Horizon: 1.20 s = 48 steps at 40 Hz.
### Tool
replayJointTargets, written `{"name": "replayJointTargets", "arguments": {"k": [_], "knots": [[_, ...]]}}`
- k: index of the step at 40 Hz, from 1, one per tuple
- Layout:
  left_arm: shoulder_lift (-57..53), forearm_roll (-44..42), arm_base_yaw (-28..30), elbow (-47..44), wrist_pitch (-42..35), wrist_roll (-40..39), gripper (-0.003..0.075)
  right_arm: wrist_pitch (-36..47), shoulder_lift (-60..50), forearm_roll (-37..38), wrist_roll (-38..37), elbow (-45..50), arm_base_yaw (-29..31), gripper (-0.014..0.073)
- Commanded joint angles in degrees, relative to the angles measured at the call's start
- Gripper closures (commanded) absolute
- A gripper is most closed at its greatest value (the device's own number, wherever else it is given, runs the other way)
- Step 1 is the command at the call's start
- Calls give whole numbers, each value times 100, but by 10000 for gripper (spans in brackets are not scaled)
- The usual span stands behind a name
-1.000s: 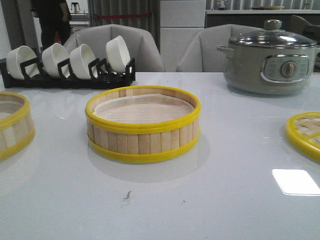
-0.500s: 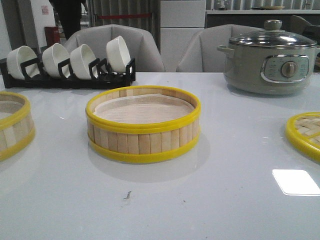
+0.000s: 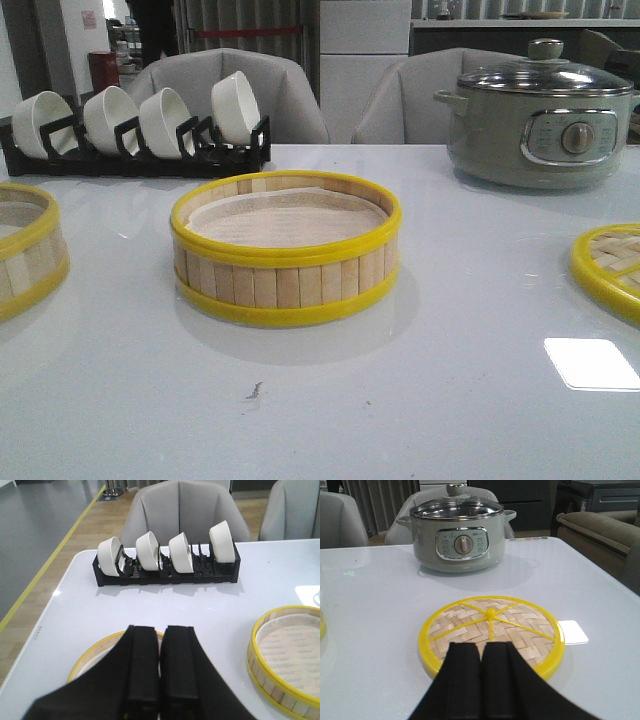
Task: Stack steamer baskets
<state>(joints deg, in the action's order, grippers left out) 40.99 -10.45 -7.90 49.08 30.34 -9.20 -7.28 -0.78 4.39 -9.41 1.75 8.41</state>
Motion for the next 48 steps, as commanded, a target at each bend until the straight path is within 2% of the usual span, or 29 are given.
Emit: {"name": "replayJointTargets", "arguments": {"k": [1, 7, 37, 40, 48], "knots": [[127, -95, -41, 205, -773, -34, 632, 489, -72, 21, 5, -90, 39, 538], [178, -520, -41, 205, -1098, -34, 632, 489, -72, 21, 5, -90, 39, 538], [191, -509, -41, 205, -1114, -34, 632, 518, -72, 37, 25, -90, 39, 538], [191, -509, -41, 205, -1114, -34, 632, 685, -72, 37, 29, -90, 39, 538], [191, -509, -41, 205, -1114, -34, 632, 2140, -72, -80, -273, -95, 39, 538]]}}
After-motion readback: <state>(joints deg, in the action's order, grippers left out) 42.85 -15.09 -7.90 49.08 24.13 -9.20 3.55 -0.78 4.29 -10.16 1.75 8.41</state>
